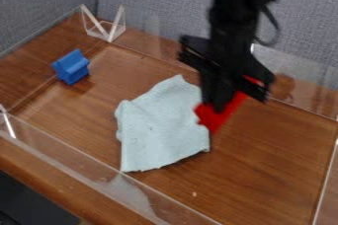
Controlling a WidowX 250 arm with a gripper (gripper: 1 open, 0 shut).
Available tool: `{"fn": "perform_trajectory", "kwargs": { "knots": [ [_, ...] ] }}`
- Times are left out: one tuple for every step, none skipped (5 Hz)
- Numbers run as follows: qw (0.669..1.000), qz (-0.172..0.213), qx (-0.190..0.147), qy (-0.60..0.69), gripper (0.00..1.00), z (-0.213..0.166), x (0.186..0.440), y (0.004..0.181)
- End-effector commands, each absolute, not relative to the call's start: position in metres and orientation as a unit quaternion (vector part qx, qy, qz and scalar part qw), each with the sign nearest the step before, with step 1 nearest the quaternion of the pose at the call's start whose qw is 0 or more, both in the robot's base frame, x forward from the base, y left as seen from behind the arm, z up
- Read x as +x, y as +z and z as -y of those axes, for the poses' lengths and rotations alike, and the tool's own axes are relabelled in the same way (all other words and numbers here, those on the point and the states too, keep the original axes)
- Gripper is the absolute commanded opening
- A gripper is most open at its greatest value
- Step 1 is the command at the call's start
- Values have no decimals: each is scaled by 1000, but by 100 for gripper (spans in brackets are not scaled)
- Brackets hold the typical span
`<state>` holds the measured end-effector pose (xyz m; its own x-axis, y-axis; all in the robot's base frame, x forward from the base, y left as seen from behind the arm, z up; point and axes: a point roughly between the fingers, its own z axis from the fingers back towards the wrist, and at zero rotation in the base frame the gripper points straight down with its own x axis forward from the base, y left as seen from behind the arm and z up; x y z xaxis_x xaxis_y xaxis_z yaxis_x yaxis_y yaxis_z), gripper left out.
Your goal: Move the red object to the right of cloth
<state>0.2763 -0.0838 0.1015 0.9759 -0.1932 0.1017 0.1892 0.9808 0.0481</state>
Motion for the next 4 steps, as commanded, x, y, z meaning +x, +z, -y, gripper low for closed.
{"fn": "perform_trajectory", "kwargs": {
  "knots": [
    [991,75,13,-108,0,106,287,98],
    [990,62,11,-124,0,118,286,75],
    [991,54,7,-126,0,119,287,56],
    [991,50,2,-125,0,120,290,41]
  ]
}}
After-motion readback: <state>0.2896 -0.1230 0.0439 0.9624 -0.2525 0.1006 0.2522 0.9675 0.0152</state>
